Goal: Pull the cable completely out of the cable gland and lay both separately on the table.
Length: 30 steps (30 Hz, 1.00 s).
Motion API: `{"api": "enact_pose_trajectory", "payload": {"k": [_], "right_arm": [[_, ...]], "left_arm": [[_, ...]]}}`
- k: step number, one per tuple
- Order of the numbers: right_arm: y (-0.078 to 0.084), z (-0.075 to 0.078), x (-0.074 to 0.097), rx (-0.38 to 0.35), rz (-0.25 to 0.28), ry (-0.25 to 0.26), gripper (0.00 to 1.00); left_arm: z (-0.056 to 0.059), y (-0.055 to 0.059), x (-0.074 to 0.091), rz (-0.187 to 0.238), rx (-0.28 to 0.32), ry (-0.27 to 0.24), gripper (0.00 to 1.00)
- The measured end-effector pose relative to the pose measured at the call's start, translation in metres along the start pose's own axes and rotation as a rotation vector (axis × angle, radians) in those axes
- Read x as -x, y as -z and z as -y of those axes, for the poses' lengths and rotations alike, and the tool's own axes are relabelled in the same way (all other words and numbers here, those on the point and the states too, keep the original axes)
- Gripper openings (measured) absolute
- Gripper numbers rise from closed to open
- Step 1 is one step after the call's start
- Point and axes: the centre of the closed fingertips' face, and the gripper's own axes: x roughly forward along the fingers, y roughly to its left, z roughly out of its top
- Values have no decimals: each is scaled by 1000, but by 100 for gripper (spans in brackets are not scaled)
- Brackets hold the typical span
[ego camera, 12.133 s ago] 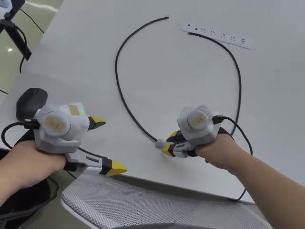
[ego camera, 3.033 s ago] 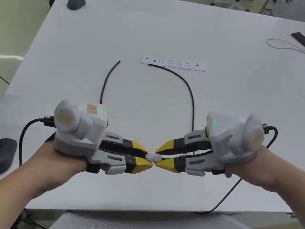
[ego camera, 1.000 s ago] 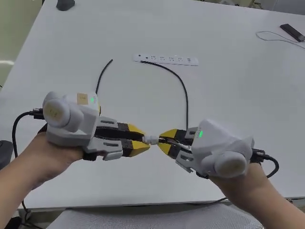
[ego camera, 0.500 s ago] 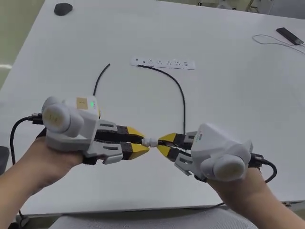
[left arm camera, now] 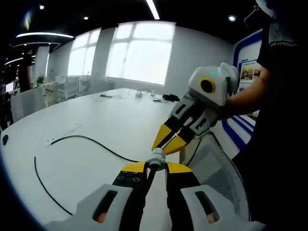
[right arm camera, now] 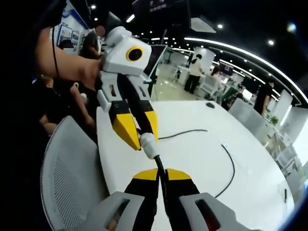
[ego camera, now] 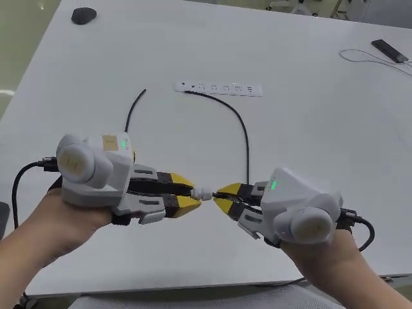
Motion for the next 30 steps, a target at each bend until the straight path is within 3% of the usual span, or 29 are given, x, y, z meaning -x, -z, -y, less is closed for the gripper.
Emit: {"api": "enact_pose_trajectory", "payload": {"k": [12, 19, 24, 30], "right_arm": [[34, 23, 6, -118, -63, 83, 0], [64, 31, 8, -249, -110, 127, 0], [87, 36, 9, -442, -128, 160, 0], [93, 35, 8, -468, -134, 164, 0]], "left_arm": [[-3, -4, 0, 20, 24, -15, 14], [3, -2, -3, 27, 44, -6, 14], [5, -2, -5, 37, 56, -4, 14], [5, -1, -6, 30, 49, -6, 14]]}}
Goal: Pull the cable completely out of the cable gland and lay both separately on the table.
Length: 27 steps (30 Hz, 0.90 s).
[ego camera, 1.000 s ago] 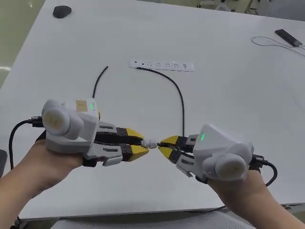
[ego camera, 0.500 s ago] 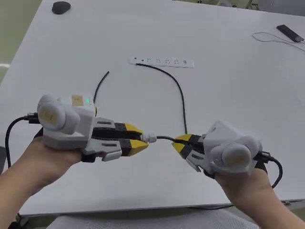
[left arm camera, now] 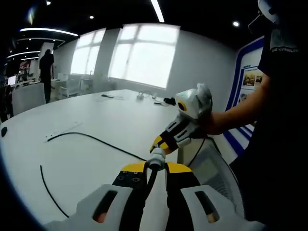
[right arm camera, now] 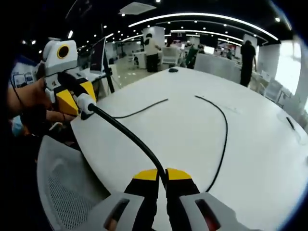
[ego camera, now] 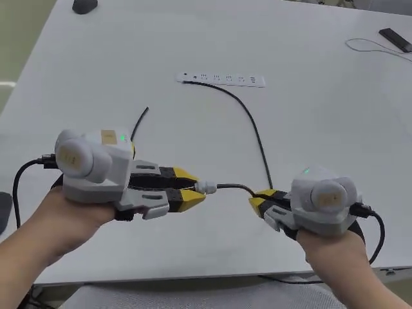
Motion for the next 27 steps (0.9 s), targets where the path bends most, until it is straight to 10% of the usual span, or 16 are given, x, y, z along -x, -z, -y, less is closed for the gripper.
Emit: {"api": "enact_pose_trajectory", "payload": {"k": [14, 27], "right_arm": [[-8, -4, 14, 138, 9, 26, 5], [-64, -65, 29, 507, 46, 1, 14]], "left_arm": [[-4, -4, 5, 10, -4, -31, 15], [0, -3, 4, -1, -1, -32, 15]]}}
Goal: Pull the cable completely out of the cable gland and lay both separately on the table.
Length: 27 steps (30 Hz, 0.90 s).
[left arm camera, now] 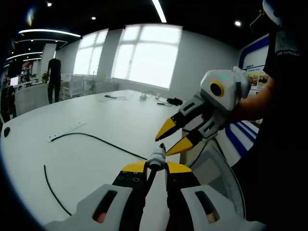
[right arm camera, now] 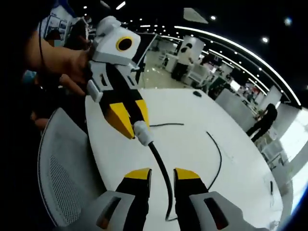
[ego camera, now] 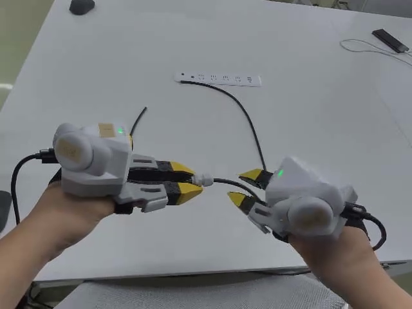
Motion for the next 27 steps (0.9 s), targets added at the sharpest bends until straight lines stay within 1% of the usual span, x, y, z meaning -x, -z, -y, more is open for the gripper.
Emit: {"api": "enact_pose_trajectory", "payload": {"k": [2, 3, 4, 7, 11, 14, 21, 27], "right_arm": [[-3, -2, -2, 1, -15, -2, 14], [-5, -2, -2, 2, -12, -3, 14], [-8, -3, -3, 17, -4, -7, 13], [-12, -3, -6, 97, -15, 2, 11], [-16, -5, -8, 108, -8, -11, 8], [-16, -7, -9, 134, -11, -14, 6], [-13, -9, -10, 157, -13, -20, 2], [-11, -7, -8, 115, -10, -24, 0]], "left_arm": [[0, 0, 0, 1, -1, -1, 15], [0, 0, 0, -1, 0, -1, 15], [0, 1, 0, -6, 3, -1, 15], [0, 2, 0, -11, 2, -1, 15], [0, 3, -1, -15, 3, -5, 15], [0, 4, -2, -19, 5, -12, 15], [0, 5, -2, -27, 4, -15, 15], [1, 4, -4, -24, -3, -15, 15]]}}
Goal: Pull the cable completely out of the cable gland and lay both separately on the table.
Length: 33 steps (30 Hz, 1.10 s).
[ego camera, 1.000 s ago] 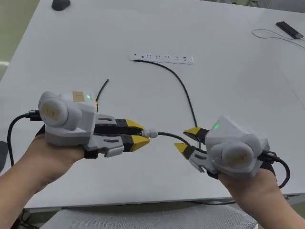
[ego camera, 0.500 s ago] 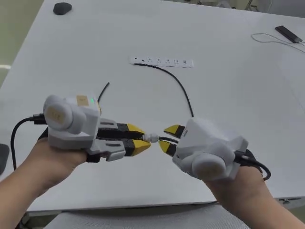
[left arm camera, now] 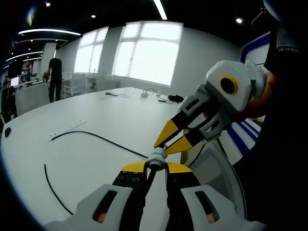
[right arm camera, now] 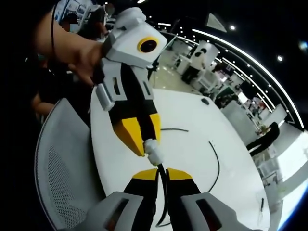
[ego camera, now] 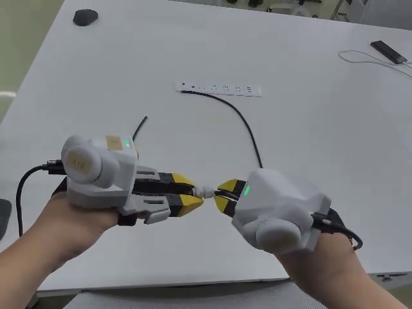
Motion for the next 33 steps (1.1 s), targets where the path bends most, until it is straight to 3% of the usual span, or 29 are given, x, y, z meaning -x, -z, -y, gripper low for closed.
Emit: {"api": "enact_pose_trajectory", "payload": {"k": [9, 20, 30, 33], "right_arm": [[4, 1, 1, -97, 11, -6, 0], [13, 6, 0, -154, 6, 7, 0], [40, 13, 0, -243, -29, 36, 0], [48, 14, -2, -343, -20, 33, 0]], "left_arm": [[1, 0, -2, -4, -10, 3, 14], [0, 0, -1, -1, -6, -13, 14], [0, 1, -1, -4, 1, -24, 14], [1, 1, -2, -3, 3, -22, 14]]}}
